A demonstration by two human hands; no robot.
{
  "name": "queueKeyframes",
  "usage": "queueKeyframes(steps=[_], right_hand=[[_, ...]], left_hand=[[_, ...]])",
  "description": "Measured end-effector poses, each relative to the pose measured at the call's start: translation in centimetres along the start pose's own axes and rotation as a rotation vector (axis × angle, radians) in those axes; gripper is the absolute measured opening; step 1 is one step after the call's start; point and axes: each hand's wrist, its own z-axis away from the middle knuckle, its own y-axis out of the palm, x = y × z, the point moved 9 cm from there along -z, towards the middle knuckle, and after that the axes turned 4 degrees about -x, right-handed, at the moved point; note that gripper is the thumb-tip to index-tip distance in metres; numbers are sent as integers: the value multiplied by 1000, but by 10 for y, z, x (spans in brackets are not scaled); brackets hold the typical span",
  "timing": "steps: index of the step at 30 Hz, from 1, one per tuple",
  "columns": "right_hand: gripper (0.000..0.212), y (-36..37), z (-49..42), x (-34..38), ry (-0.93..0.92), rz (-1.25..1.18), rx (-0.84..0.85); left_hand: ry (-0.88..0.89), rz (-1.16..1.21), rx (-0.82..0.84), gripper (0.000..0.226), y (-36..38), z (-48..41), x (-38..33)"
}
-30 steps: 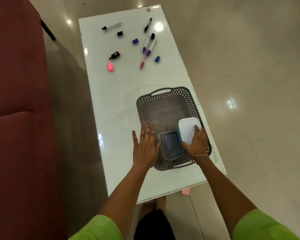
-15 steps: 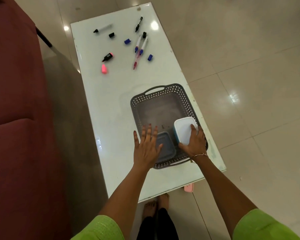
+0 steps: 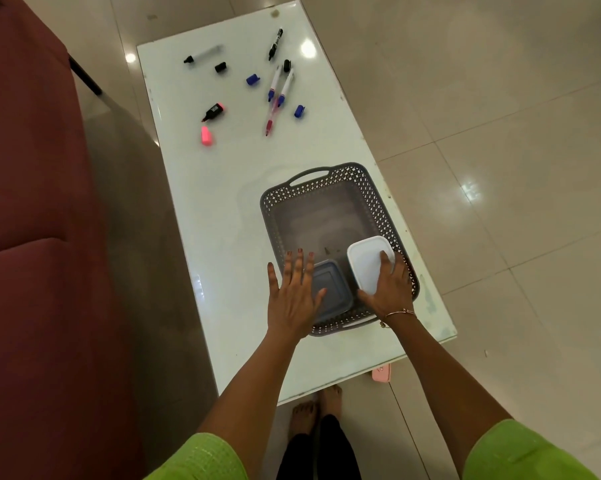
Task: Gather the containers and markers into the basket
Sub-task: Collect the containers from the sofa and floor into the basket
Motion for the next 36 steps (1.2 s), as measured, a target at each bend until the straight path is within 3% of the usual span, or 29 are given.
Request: queueKeyframes(steps=[5, 10, 14, 18, 22, 27, 32, 36], right_hand=[[99, -11, 10, -3, -29, 19, -12], [86, -48, 44, -26, -35, -85, -140], [89, -58, 82, -82, 75, -85, -184], [85, -32, 126, -160, 212, -95, -148], [85, 32, 167, -232, 293, -101, -86], [96, 176, 174, -295, 344, -200, -36], [97, 306, 147, -321, 374, -274, 46], [96, 381, 113, -320, 388, -334, 56]], left_hand=[[36, -10, 7, 69, -7, 7, -13], [102, 63, 34, 69, -23, 16, -67], [239, 71, 22, 67, -15, 40, -139], [384, 131, 137, 65, 33, 97, -214], [435, 135, 297, 66, 115, 154, -255], [441, 9, 384, 73, 268, 172, -250], [454, -85, 375, 68, 384, 143, -225], [472, -196, 371, 87, 447, 123, -208]])
